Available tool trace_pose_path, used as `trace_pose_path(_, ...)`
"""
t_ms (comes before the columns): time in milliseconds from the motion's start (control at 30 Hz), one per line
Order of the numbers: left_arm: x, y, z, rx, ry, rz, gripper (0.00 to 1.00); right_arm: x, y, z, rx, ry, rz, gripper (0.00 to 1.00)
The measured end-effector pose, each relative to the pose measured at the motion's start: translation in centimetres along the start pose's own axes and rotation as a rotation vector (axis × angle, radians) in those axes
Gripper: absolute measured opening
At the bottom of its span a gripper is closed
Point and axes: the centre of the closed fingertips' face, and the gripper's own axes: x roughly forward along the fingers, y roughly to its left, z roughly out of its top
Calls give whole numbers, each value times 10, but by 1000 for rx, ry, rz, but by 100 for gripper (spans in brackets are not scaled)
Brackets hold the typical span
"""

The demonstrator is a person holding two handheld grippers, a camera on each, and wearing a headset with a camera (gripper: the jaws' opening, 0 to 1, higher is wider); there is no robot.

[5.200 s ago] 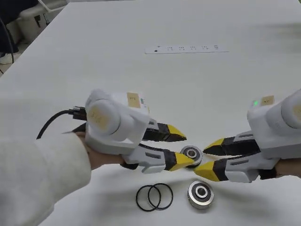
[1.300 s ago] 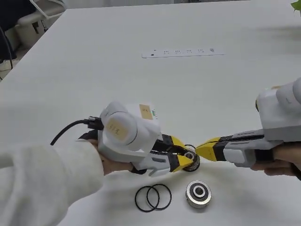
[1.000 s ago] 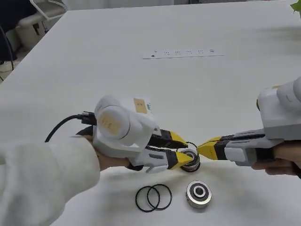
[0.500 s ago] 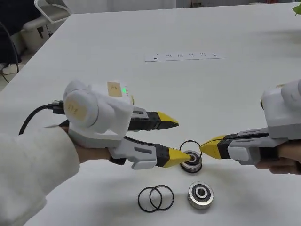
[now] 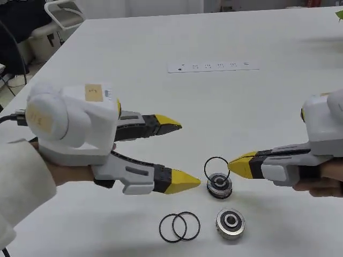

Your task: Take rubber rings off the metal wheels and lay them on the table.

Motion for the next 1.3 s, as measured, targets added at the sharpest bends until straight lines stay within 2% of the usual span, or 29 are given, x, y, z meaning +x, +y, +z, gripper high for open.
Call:
trace_pose_path(100, -10, 1, 0, 12, 3, 19, 68, 0, 3, 1, -2, -1, 10, 0)
trace_pose_path(133, -15, 3, -1, 12, 10, 40, 69, 0, 5, 3, -8, -1, 12, 0)
trace_pose_path(300, -37, 10, -1, -3, -9, 103, 73, 1, 12, 6, -22, -5, 29, 0)
trace_pose_path(467, -56, 8, -5, -17, -7, 138, 78, 3, 22, 8, -37, 2, 49, 0)
trace_pose_path(700, -81, 0, -21, -24, 17, 164, 82, 8, 36, 6, -56, 21, 85, 0)
trace_pose_path(767, -86, -5, -24, -43, 19, 165, 83, 10, 40, 4, -64, 32, 98, 0)
trace_pose_path(933, -92, -18, -35, -83, 20, 172, 89, 14, 50, -1, -81, 61, 124, 0)
trace_pose_path(1067, -93, -31, -53, -103, 61, 169, 92, 18, 60, -9, -91, 97, 162, 0)
trace_pose_path(1300, -98, -42, -67, -137, 86, 181, 95, 23, 69, -23, -119, 150, 196, 0)
